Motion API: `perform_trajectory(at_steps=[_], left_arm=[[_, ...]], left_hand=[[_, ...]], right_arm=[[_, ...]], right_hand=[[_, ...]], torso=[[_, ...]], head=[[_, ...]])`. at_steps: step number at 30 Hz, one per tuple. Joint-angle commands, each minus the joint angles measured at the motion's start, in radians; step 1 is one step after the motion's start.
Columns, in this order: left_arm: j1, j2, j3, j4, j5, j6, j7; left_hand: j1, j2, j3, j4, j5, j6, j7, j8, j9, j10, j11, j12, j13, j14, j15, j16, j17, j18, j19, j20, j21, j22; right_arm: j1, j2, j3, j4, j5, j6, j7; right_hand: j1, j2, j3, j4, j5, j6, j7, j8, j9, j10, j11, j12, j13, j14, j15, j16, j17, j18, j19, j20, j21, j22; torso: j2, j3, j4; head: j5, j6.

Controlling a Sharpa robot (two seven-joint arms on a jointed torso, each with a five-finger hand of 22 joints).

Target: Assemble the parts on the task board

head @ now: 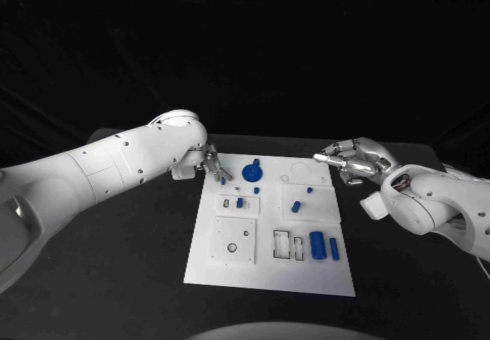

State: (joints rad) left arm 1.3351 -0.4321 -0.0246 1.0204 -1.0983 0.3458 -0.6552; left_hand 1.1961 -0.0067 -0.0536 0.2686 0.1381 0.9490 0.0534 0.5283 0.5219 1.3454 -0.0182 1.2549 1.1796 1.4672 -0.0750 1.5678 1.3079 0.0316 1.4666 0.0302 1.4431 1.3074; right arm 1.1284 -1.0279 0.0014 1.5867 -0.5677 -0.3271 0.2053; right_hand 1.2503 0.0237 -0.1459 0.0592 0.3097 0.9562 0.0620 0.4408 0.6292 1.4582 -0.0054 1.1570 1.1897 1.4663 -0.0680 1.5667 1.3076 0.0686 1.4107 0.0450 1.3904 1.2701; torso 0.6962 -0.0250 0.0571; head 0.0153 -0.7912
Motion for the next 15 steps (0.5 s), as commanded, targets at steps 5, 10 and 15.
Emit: perform_trajectory(at_steps=[5, 10, 15], left_arm=[[-0.001, 0.006, 0.0, -0.003, 0.015, -0.009, 0.009], [-0.001, 0.009, 0.0, -0.004, 0.022, -0.022, 0.011], [-0.002, 0.01, 0.0, -0.004, 0.025, -0.03, 0.011]], left_hand=[[0.028, 0.008, 0.015, -0.007, -0.004, 0.009, -0.001, 0.009, 0.001, 0.007, -0.001, 0.006, 0.001, 0.104, -0.007, 0.003, 0.263, 0.005, 0.06, -0.005, 0.005, 0.123], [0.049, 0.018, 0.027, -0.017, -0.003, 0.008, -0.003, 0.012, 0.002, 0.007, -0.003, 0.005, 0.0, 0.104, -0.008, 0.003, 0.263, 0.005, 0.06, -0.006, 0.005, 0.123], [0.063, 0.027, 0.038, -0.023, -0.003, 0.007, -0.004, 0.014, 0.003, 0.007, -0.004, 0.005, -0.001, 0.104, -0.009, 0.003, 0.263, 0.004, 0.06, -0.007, 0.005, 0.124]], right_arm=[[-0.001, 0.004, 0.0, -0.001, -0.001, 0.018, 0.01], [-0.001, 0.007, 0.0, -0.003, 0.0, 0.02, 0.01], [-0.002, 0.008, 0.0, -0.003, 0.0, 0.021, 0.01]], right_hand=[[0.005, 0.006, -0.004, -0.001, -0.004, 0.005, 0.002, -0.006, 0.002, 0.08, -0.001, 0.371, 0.342, 0.104, 0.004, 0.004, 0.263, 0.004, -0.008, -0.001, -0.006, 0.0], [0.005, 0.006, -0.004, -0.001, -0.004, 0.005, 0.002, -0.006, 0.002, 0.08, -0.001, 0.371, 0.342, 0.104, 0.004, 0.004, 0.263, 0.004, -0.008, -0.001, -0.006, 0.0], [0.005, 0.008, -0.004, -0.002, -0.004, 0.006, 0.001, -0.007, 0.002, 0.08, -0.001, 0.37, 0.342, 0.104, 0.004, 0.004, 0.263, 0.004, -0.008, -0.001, -0.007, -0.001]], torso=[[0.0, 0.0, 0.0002], [0.0, 0.0004, -0.0002], [0.0, 0.0005, 0.0002]], head=[[0.0, -0.001], [0.0, -0.001], [-0.001, -0.001]])
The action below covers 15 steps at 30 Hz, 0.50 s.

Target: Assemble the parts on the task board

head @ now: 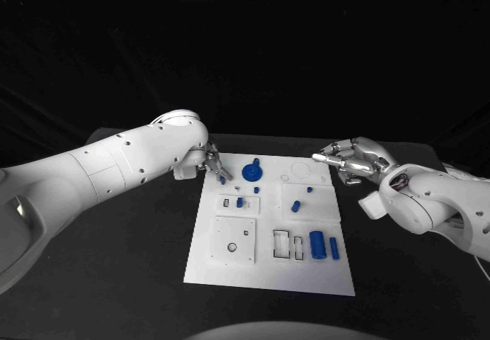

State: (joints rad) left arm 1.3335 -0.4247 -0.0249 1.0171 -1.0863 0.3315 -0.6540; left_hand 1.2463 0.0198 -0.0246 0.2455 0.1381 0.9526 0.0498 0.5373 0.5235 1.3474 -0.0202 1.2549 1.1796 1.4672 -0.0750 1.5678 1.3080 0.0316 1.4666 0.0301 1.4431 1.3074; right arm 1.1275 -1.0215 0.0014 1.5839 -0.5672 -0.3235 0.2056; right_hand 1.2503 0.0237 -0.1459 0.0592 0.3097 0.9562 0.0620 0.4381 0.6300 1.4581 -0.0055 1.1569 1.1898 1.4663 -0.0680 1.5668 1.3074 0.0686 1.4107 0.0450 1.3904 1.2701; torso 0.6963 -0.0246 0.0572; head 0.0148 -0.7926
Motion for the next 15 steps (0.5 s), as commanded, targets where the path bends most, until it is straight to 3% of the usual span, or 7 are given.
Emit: perform_trajectory(at_steps=[1, 8, 15], left_arm=[[0.0, 0.003, 0.0, -0.002, 0.014, -0.017, 0.01], [0.0, 0.002, 0.0, -0.006, 0.019, -0.014, 0.01], [0.0, 0.003, 0.0, -0.008, 0.026, -0.007, 0.009]], left_hand=[[0.017, 0.003, 0.012, -0.002, -0.003, 0.003, -0.001, 0.006, 0.002, 0.005, -0.002, 0.005, -0.001, 0.104, -0.009, 0.003, 0.263, 0.004, 0.06, -0.007, 0.005, 0.124], [0.055, 0.019, 0.047, -0.021, -0.002, -0.002, -0.005, 0.01, 0.003, 0.004, -0.007, 0.003, -0.002, 0.104, -0.013, 0.003, 0.263, 0.004, 0.06, -0.01, 0.006, 0.126], [0.114, 0.034, 0.124, -0.058, 0.001, -0.011, -0.011, 0.013, 0.003, 0.002, -0.013, -0.001, -0.004, 0.104, -0.019, 0.003, 0.263, 0.004, 0.061, -0.016, 0.006, 0.128]], right_arm=[[-0.002, 0.002, 0.0, -0.001, 0.0, 0.018, 0.009], [-0.003, 0.004, 0.0, -0.002, 0.0, 0.02, 0.009], [-0.004, 0.005, 0.0, -0.002, 0.0, 0.022, 0.009]], right_hand=[[0.005, 0.008, -0.004, -0.002, -0.004, 0.006, 0.001, -0.005, 0.001, 0.08, -0.001, 0.37, 0.342, 0.104, 0.004, 0.004, 0.263, 0.004, -0.008, -0.001, -0.007, -0.001], [0.005, 0.008, -0.004, -0.002, -0.004, 0.006, 0.001, -0.005, 0.001, 0.08, -0.001, 0.37, 0.342, 0.104, 0.004, 0.004, 0.263, 0.004, -0.008, -0.001, -0.007, -0.001], [0.005, 0.008, -0.004, -0.002, -0.004, 0.006, 0.001, -0.005, 0.001, 0.08, -0.001, 0.37, 0.342, 0.104, 0.004, 0.004, 0.263, 0.004, -0.008, -0.001, -0.007, -0.001]], torso=[[0.0, 0.0002, 0.0004], [0.0, 0.0001, -0.0004], [0.0, -0.0002, 0.0006]], head=[[0.0, 0.0], [0.0, -0.001], [-0.001, -0.002]])
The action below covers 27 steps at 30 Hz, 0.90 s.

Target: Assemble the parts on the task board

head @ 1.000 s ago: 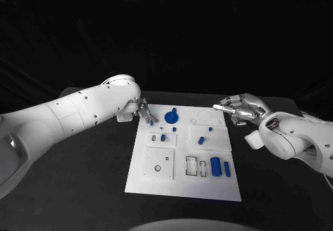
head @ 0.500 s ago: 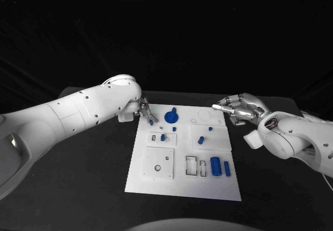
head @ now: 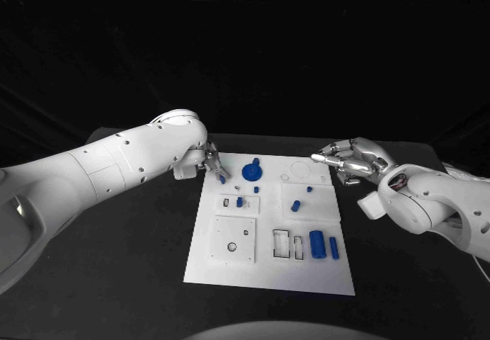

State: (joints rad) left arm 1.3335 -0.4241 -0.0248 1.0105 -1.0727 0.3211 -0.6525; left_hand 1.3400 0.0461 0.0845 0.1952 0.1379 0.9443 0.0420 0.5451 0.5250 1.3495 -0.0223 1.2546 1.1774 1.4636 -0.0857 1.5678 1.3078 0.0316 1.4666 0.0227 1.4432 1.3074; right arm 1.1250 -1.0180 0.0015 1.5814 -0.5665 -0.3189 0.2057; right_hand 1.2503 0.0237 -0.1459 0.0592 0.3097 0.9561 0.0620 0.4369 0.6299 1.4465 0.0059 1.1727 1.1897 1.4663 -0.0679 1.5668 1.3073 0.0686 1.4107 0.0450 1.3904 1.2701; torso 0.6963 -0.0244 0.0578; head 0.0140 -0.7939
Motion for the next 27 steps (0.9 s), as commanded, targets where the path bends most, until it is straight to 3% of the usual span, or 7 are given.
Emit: perform_trajectory(at_steps=[1, 9, 14, 18, 23, 27], left_arm=[[0.0, 0.002, 0.0, -0.002, 0.013, 0.006, 0.007], [0.0, 0.003, 0.0, -0.004, 0.015, 0.022, 0.006], [0.0, -0.001, 0.0, 0.003, 0.028, 0.002, 0.01], [0.0, -0.013, 0.0, 0.021, 0.047, -0.042, 0.022], [0.0, -0.04, 0.0, 0.071, 0.056, -0.101, 0.04], [0.0, -0.083, -0.001, 0.151, 0.059, -0.164, 0.054]], left_hand=[[0.033, 0.007, 0.039, -0.018, 0.001, -0.006, -0.004, 0.006, 0.002, 0.0, -0.01, -0.002, -0.002, 0.107, -0.009, 0.003, 0.263, 0.004, 0.061, -0.01, 0.006, 0.129], [0.073, -0.022, 0.166, -0.069, 0.005, -0.018, -0.001, 0.011, 0.004, -0.001, -0.01, -0.009, -0.006, 0.107, -0.009, 0.003, 0.263, 0.003, 0.062, -0.011, 0.009, 0.134], [0.031, -0.074, 0.318, -0.094, 0.003, -0.025, 0.008, 0.028, 0.014, 0.003, -0.007, -0.014, -0.01, 0.107, -0.003, 0.003, 0.263, 0.003, 0.062, -0.005, 0.007, 0.135], [0.002, -0.109, 0.403, -0.117, 0.015, -0.028, 0.007, 0.043, 0.025, 0.01, -0.006, -0.011, -0.007, 0.107, -0.002, 0.003, 0.263, 0.002, 0.063, -0.004, 0.008, 0.138], [-0.021, -0.139, 0.464, -0.14, 0.027, -0.026, 0.006, 0.057, 0.034, 0.018, -0.005, -0.006, -0.002, 0.107, -0.002, 0.003, 0.263, 0.001, 0.064, -0.005, 0.011, 0.143], [-0.033, -0.156, 0.496, -0.153, 0.03, -0.024, 0.006, 0.064, 0.039, 0.023, -0.006, -0.003, 0.001, 0.107, -0.002, 0.003, 0.263, 0.0, 0.066, -0.006, 0.015, 0.147]], right_arm=[[-0.001, 0.001, 0.0, 0.0, -0.001, 0.017, 0.009], [-0.002, 0.0, 0.0, 0.002, 0.0, 0.02, 0.008], [-0.002, 0.0, 0.0, 0.002, 0.001, 0.02, 0.008], [-0.002, 0.001, 0.0, 0.002, 0.002, 0.021, 0.009], [-0.002, 0.0, 0.0, 0.002, 0.003, 0.02, 0.009], [-0.002, -0.002, 0.0, 0.003, 0.004, 0.02, 0.009]], right_hand=[[0.005, 0.008, -0.004, -0.002, -0.004, 0.006, 0.001, -0.003, 0.002, 0.092, -0.013, 0.354, 0.342, 0.104, 0.004, 0.004, 0.263, 0.004, -0.008, -0.001, -0.007, -0.001], [0.005, 0.009, -0.004, -0.002, -0.003, 0.007, 0.001, -0.004, 0.002, 0.092, -0.013, 0.354, 0.342, 0.104, 0.004, 0.004, 0.263, 0.004, -0.009, -0.001, -0.007, -0.001], [0.005, 0.009, -0.004, -0.002, -0.003, 0.007, 0.001, -0.004, 0.002, 0.092, -0.013, 0.354, 0.342, 0.104, 0.004, 0.004, 0.263, 0.004, -0.009, -0.001, -0.007, -0.001], [0.005, 0.009, -0.004, -0.002, -0.003, 0.007, 0.001, -0.004, 0.002, 0.092, -0.013, 0.354, 0.342, 0.104, 0.004, 0.004, 0.263, 0.004, -0.009, -0.001, -0.007, -0.001], [0.005, 0.011, -0.004, -0.002, -0.001, 0.008, 0.001, -0.005, 0.002, 0.092, -0.013, 0.354, 0.342, 0.104, 0.004, 0.004, 0.263, 0.004, -0.009, 0.0, -0.008, -0.002], [0.005, 0.012, -0.004, -0.002, 0.0, 0.008, 0.001, -0.006, 0.003, 0.091, -0.013, 0.353, 0.341, 0.104, 0.004, 0.004, 0.263, 0.004, -0.009, 0.0, -0.008, -0.002]], torso=[[0.0, -0.0004, 0.0], [-0.001, -0.0002, -0.0005], [-0.001, -0.0004, 0.0006], [-0.001, 0.0, 0.0017], [-0.001, 0.0005, 0.0019], [-0.001, 0.0003, 0.0023]], head=[[0.0, 0.0], [-0.001, -0.003], [-0.001, -0.002], [-0.002, -0.001], [0.001, 0.003], [0.004, 0.004]])
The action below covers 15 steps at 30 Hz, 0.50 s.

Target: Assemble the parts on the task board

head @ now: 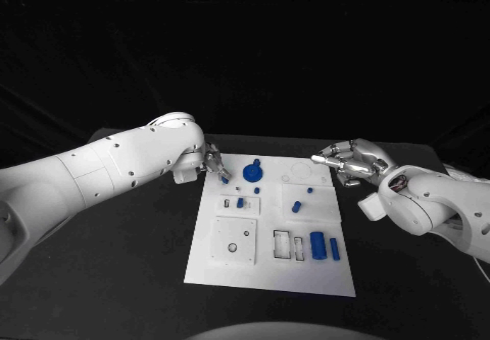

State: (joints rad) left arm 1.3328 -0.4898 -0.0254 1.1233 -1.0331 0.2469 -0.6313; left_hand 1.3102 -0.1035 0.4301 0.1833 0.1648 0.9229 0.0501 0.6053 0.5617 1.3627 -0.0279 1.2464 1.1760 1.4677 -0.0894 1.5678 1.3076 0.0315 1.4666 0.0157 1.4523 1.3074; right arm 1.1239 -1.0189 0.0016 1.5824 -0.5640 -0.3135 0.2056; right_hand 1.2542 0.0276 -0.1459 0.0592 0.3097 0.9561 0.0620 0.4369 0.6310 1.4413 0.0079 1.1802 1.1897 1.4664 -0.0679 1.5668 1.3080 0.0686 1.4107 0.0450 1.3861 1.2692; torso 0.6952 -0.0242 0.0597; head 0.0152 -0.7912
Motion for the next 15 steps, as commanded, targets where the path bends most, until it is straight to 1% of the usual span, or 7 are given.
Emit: perform_trajectory(at_steps=[1, 2, 6, 9, 11, 15], left_arm=[[0.0, -0.028, 0.0, 0.057, 0.019, -0.102, 0.037], [0.0, -0.039, 0.0, 0.076, 0.018, -0.115, 0.04], [0.0, -0.08, 0.0, 0.145, 0.006, -0.157, 0.049], [-0.002, -0.101, 0.0, 0.178, -0.002, -0.174, 0.051], [-0.008, -0.119, 0.0, 0.206, -0.014, -0.187, 0.053], [-0.024, -0.153, -0.001, 0.256, -0.039, -0.21, 0.052]], left_hand=[[-0.005, -0.009, 0.155, -0.143, 0.004, -0.002, -0.002, 0.005, 0.002, 0.011, 0.0, 0.005, 0.003, 0.103, 0.001, 0.003, 0.263, 0.0, 0.066, 0.001, 0.006, 0.148], [-0.006, -0.012, 0.159, -0.145, 0.004, -0.002, -0.003, 0.006, 0.003, 0.011, -0.001, 0.005, 0.003, 0.103, 0.001, 0.003, 0.263, 0.0, 0.066, 0.001, 0.007, 0.149], [-0.01, -0.02, 0.17, -0.151, 0.007, 0.001, -0.003, 0.008, 0.004, 0.015, -0.001, 0.008, 0.006, 0.103, 0.001, 0.003, 0.263, -0.001, 0.068, 0.001, 0.01, 0.152], [-0.012, -0.023, 0.175, -0.153, 0.008, 0.002, -0.003, 0.009, 0.004, 0.017, -0.001, 0.009, 0.007, 0.103, 0.001, 0.003, 0.263, -0.001, 0.068, 0.001, 0.012, 0.154], [-0.013, -0.026, 0.179, -0.155, 0.009, 0.003, -0.003, 0.009, 0.004, 0.018, -0.001, 0.01, 0.007, 0.103, 0.001, 0.003, 0.263, -0.001, 0.069, 0.0, 0.013, 0.155], [-0.015, -0.029, 0.183, -0.157, 0.01, 0.005, -0.003, 0.01, 0.004, 0.02, -0.001, 0.011, 0.009, 0.103, 0.0, 0.003, 0.263, -0.002, 0.069, 0.0, 0.014, 0.157]], right_arm=[[-0.001, -0.001, 0.0, 0.002, 0.001, 0.014, 0.009], [-0.001, -0.002, 0.0, 0.002, 0.001, 0.014, 0.009], [-0.001, -0.004, 0.0, 0.003, 0.002, 0.014, 0.009], [-0.001, -0.004, 0.0, 0.004, 0.002, 0.014, 0.009], [-0.001, -0.005, 0.0, 0.004, 0.002, 0.014, 0.009], [-0.001, -0.006, 0.0, 0.005, 0.003, 0.014, 0.009]], right_hand=[[0.001, 0.008, -0.004, -0.002, 0.0, 0.008, 0.001, -0.006, 0.002, 0.096, -0.015, 0.346, 0.341, 0.104, 0.004, 0.004, 0.263, 0.004, -0.009, 0.0, -0.004, -0.001], [0.001, 0.008, -0.004, -0.002, 0.0, 0.008, 0.001, -0.006, 0.002, 0.096, -0.015, 0.346, 0.341, 0.104, 0.004, 0.004, 0.263, 0.004, -0.009, 0.0, -0.004, -0.001], [0.0, 0.009, -0.004, -0.001, 0.001, 0.008, 0.001, -0.007, 0.002, 0.097, -0.015, 0.346, 0.342, 0.104, 0.004, 0.004, 0.263, 0.005, -0.01, 0.0, -0.004, -0.002], [0.0, 0.009, -0.004, -0.001, 0.001, 0.008, 0.001, -0.007, 0.002, 0.097, -0.015, 0.346, 0.342, 0.104, 0.004, 0.004, 0.263, 0.005, -0.01, 0.0, -0.004, -0.002], [0.0, 0.009, -0.004, -0.001, 0.001, 0.008, 0.001, -0.007, 0.002, 0.097, -0.015, 0.346, 0.342, 0.104, 0.004, 0.004, 0.263, 0.005, -0.01, 0.0, -0.004, -0.002], [0.0, 0.009, -0.004, -0.001, 0.001, 0.008, 0.001, -0.007, 0.002, 0.097, -0.015, 0.346, 0.342, 0.104, 0.004, 0.004, 0.263, 0.005, -0.01, 0.0, -0.004, -0.002]], torso=[[0.0, 0.0001, 0.0001], [0.0, 0.0003, 0.0009], [0.0, -0.0004, 0.0002], [0.0, -0.0006, 0.0005], [0.0, -0.0005, -0.0001], [0.0, 0.0, 0.0007]], head=[[0.004, 0.002], [0.004, 0.002], [0.007, 0.004], [0.009, 0.004], [0.01, 0.004], [0.011, 0.004]])
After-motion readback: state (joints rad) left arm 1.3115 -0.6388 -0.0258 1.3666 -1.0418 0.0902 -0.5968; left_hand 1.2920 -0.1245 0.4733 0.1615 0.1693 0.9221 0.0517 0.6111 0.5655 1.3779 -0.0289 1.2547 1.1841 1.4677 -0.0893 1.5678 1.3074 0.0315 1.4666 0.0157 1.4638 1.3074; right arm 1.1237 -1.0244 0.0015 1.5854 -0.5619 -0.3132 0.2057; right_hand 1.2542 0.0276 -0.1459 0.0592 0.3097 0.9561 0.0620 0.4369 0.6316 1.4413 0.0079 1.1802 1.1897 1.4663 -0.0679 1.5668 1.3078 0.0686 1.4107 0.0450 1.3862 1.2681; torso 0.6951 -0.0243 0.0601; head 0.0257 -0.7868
